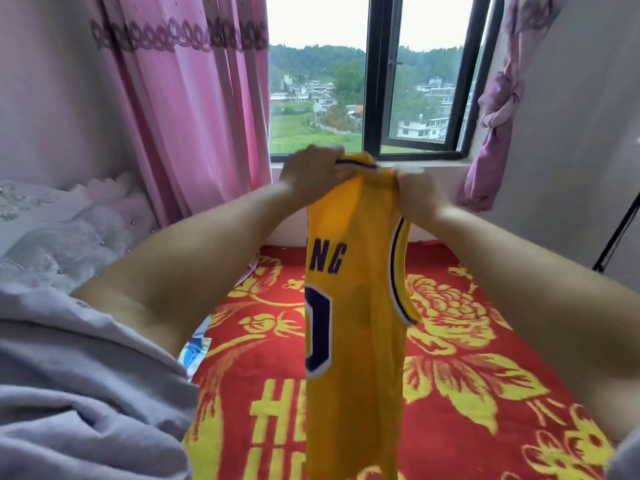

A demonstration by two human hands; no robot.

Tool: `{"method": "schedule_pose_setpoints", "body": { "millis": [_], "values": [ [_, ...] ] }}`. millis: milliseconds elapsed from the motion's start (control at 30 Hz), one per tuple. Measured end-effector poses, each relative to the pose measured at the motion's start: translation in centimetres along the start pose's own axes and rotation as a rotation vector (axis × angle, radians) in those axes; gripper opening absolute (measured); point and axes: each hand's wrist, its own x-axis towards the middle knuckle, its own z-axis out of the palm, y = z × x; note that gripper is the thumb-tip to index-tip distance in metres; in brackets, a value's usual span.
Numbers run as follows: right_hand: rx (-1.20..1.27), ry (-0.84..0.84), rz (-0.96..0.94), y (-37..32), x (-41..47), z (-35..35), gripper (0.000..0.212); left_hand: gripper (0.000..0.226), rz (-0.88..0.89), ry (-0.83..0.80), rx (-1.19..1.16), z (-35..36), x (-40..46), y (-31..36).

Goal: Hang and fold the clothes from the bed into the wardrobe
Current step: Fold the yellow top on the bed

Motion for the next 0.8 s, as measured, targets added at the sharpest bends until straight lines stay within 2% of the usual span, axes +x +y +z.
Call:
{"method": "schedule_pose_setpoints", "body": {
  "millis": [133, 200, 267, 367, 467, 633, 800],
  "values": [
    [0.004, 0.265, -0.112, -0.5, 3.2, -4.5, 0.017, 0.044, 0.062, 0.305, -0.045, -3.3, 1.9, 0.3],
    [-0.011, 0.298, -0.182, -0.4, 3.6, -5.9, 0.014, 0.043, 0.107, 0.331, -0.089, -3.8, 1.7, 0.3],
    [-0.015, 0.265, -0.245, -0.3, 2.5, -5.6, 0.014, 0.039, 0.135, 0.253, -0.145, -3.0, 0.4, 0.0],
    [0.001, 0.116, -0.267, 0.6, -1.6, -1.5, 0.016, 0.034, 0.150, 0.029, -0.190, 1.1, -3.6, -0.9],
    [0.089, -0.153, -0.128, 1.9, -8.7, 6.0, 0.015, 0.027, 0.133, -0.259, -0.227, 8.1, -10.4, -1.4],
    [0.094, -0.688, 0.052, 3.4, -25.7, 20.8, 0.010, 0.019, 0.172, -0.862, -0.246, 22.2, -24.9, -0.3],
    [0.103, -1.053, 0.040, 1.6, -43.1, 31.8, 0.019, 0.018, 0.271, -1.232, -0.210, 32.8, -41.4, 2.3]
  ]
}}
